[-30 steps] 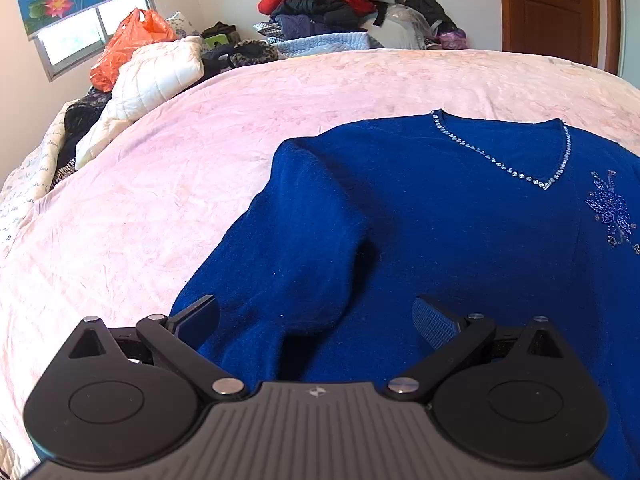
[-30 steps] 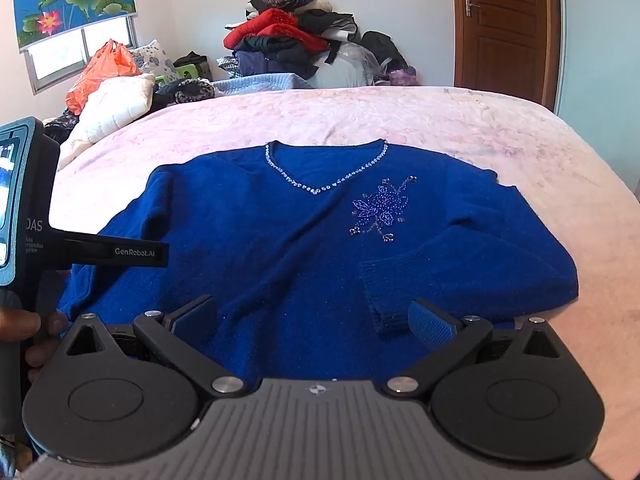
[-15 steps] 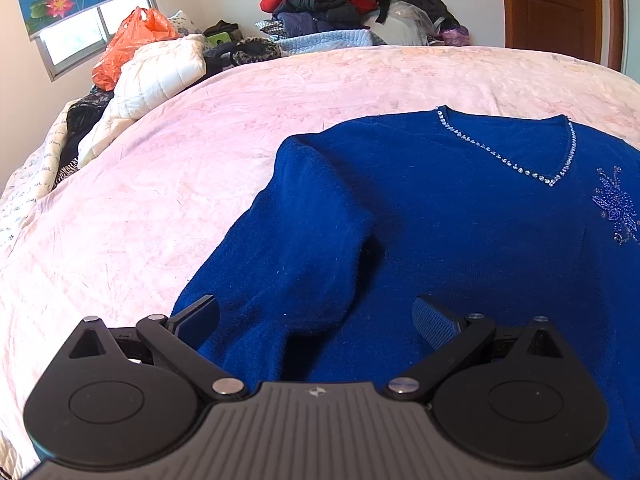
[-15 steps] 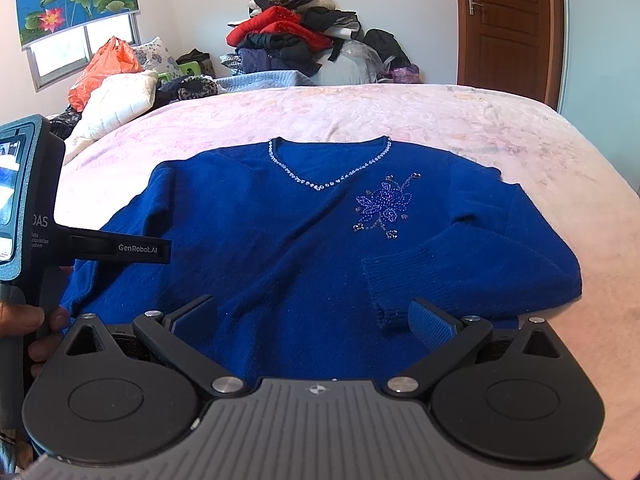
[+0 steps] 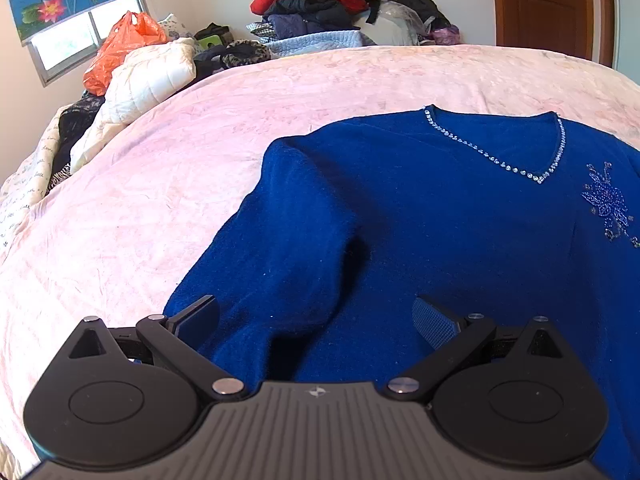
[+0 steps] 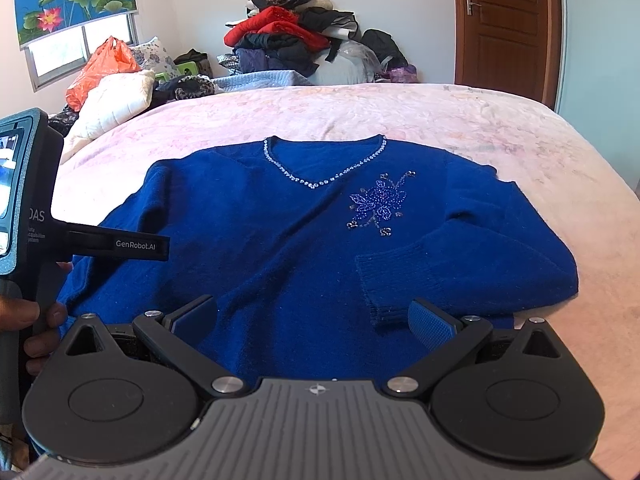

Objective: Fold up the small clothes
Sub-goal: 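Move the right gripper over the blue sweater's sleeve cuff, then grasp the sleeve cuff with the right gripper and lift it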

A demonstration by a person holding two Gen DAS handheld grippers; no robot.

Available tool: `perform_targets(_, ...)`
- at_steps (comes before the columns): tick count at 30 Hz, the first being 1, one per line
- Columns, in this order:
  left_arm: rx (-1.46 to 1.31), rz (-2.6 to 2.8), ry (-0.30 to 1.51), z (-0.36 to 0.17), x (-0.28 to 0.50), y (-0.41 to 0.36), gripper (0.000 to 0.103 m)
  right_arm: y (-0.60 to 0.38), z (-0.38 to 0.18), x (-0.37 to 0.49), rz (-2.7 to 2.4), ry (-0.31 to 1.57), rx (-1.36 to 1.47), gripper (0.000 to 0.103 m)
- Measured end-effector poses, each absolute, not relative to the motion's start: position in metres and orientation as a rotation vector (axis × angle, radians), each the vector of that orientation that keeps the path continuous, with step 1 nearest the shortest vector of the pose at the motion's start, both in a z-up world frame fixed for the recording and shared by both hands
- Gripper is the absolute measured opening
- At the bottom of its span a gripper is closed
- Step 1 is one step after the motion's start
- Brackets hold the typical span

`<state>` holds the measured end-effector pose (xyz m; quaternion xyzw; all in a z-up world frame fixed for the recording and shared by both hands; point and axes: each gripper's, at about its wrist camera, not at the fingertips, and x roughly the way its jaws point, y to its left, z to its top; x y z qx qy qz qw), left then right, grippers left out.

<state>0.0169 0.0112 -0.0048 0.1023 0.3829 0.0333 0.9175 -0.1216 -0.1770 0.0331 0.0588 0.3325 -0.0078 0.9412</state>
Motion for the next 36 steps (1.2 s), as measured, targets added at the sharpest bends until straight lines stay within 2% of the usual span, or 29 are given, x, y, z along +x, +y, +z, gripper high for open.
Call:
perform_targets(8, 0.212, 0.051, 0.781, -0.004, 0.014, 0.01, 0.103, -0.179, 0.032, -0.131, 0.014, 0.59, 0.046, 0.103)
perform_targets(15, 0.19, -0.048, 0.743, 0.001, 0.008, 0.006, 0.103, -0.181, 0.02, -0.137, -0.052, 0.553, -0.262, 0.097)
perform_targets(16, 0.189, -0.065, 0.741, 0.002, 0.007, 0.005, 0.103, -0.184, 0.016, -0.136, -0.056, 0.565, -0.286, 0.095)
perform_targets(22, 0.196, -0.128, 0.738, 0.001, 0.003, -0.004, 0.103, -0.199, -0.005, -0.121, -0.068, 0.633, -0.322, 0.065)
perform_targets(30, 0.205, -0.136, 0.764, -0.003, 0.002, -0.008, 0.103, -0.197, -0.013, -0.105, -0.025, 0.645, -0.348, 0.064)
perform_targets(34, 0.227, -0.125, 0.757, -0.003, 0.001, -0.011, 0.103, -0.212, -0.011, -0.101, 0.022, 0.66, -0.185, 0.026)
perform_targets(35, 0.232, -0.122, 0.751, -0.003, 0.001, -0.011, 0.103, -0.215, -0.009, -0.102, 0.014, 0.652, -0.162, 0.013)
perform_targets(36, 0.236, -0.118, 0.745, -0.002, 0.0, -0.011, 0.103, -0.219, -0.008, -0.103, -0.005, 0.643, -0.141, 0.007)
